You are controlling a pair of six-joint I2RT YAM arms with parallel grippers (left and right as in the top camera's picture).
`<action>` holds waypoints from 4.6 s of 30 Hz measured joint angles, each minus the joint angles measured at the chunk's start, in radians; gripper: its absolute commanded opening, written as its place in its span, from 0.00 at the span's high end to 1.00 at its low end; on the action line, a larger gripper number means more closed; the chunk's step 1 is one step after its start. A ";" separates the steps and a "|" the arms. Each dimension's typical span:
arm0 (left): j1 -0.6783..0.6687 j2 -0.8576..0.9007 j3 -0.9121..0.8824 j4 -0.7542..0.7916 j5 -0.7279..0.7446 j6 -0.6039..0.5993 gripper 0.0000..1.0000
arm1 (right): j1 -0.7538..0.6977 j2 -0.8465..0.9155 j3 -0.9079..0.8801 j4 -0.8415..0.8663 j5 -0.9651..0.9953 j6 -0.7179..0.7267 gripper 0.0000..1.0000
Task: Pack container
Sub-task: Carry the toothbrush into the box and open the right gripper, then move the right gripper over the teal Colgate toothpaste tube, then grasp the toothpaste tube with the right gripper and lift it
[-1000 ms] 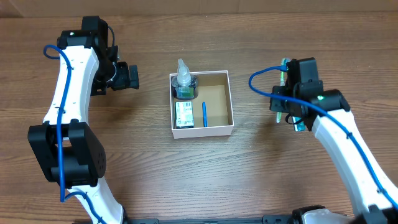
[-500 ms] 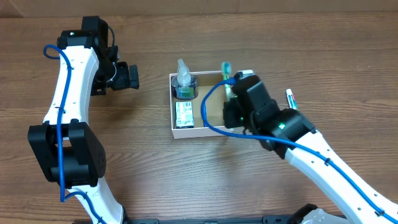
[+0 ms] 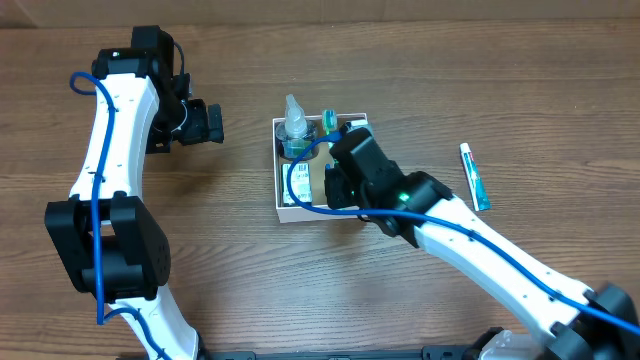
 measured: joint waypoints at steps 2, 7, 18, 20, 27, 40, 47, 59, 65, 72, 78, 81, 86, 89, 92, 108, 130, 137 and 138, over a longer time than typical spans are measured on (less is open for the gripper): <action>0.000 0.000 0.000 0.000 0.000 0.000 0.00 | 0.000 0.026 0.000 0.012 -0.001 0.003 0.89; 0.000 0.000 0.000 0.000 0.000 0.000 0.00 | 0.000 0.043 0.000 0.023 0.001 0.003 0.88; 0.000 0.000 0.000 0.000 0.000 0.000 0.00 | 0.000 0.043 0.000 0.063 0.027 0.003 0.87; 0.000 0.000 0.000 0.000 0.000 0.000 0.00 | 0.000 0.043 0.000 0.063 0.034 0.003 0.87; 0.000 0.000 0.000 0.000 0.000 0.000 0.00 | 0.000 0.043 0.000 0.065 0.073 0.004 0.64; 0.000 0.000 0.000 0.000 0.000 0.000 0.00 | -0.015 0.006 0.005 -0.099 0.277 0.005 0.38; 0.000 0.000 0.000 0.000 0.000 0.000 0.00 | -0.285 -0.144 0.019 -0.267 0.370 0.049 0.13; 0.000 0.000 0.000 0.000 0.000 0.000 0.00 | -0.830 -0.077 0.024 -0.255 0.066 -0.015 0.03; 0.000 0.000 0.000 0.000 0.000 0.000 0.00 | -0.906 0.019 0.024 -0.256 -0.040 -0.086 0.00; 0.000 0.000 0.000 0.000 0.000 0.000 0.00 | -0.906 0.137 0.024 -0.238 -0.124 -0.146 0.00; 0.000 0.000 0.000 0.000 0.000 0.000 0.00 | -0.906 0.198 -0.012 -0.183 -0.231 -0.216 0.00; 0.000 0.000 0.000 0.000 0.000 0.000 0.00 | -0.906 0.200 -0.036 -0.179 -0.289 -0.249 0.00; 0.000 0.000 0.000 0.000 0.000 0.000 0.00 | -0.906 0.200 -0.037 -0.202 -0.369 -0.286 0.00; 0.000 0.000 0.000 0.000 0.000 0.000 0.00 | -0.906 0.200 -0.037 -0.216 -0.389 -0.295 0.00; 0.000 0.000 0.000 0.000 0.000 0.000 0.00 | -0.906 0.200 -0.037 -0.222 -0.396 -0.302 0.00; 0.000 0.000 0.000 0.000 0.000 0.000 0.00 | -0.906 0.201 -0.130 -0.033 -0.369 -0.362 0.00; 0.000 0.000 0.000 0.000 0.000 0.000 0.00 | -0.906 0.201 -0.154 -0.040 -0.365 -0.308 0.00; 0.000 0.000 0.000 0.000 0.000 0.000 0.00 | -0.904 0.201 -0.159 0.021 -0.286 -0.307 0.00; 0.000 0.000 0.000 0.000 0.000 0.000 0.00 | -0.904 0.201 -0.159 0.036 -0.278 -0.307 0.00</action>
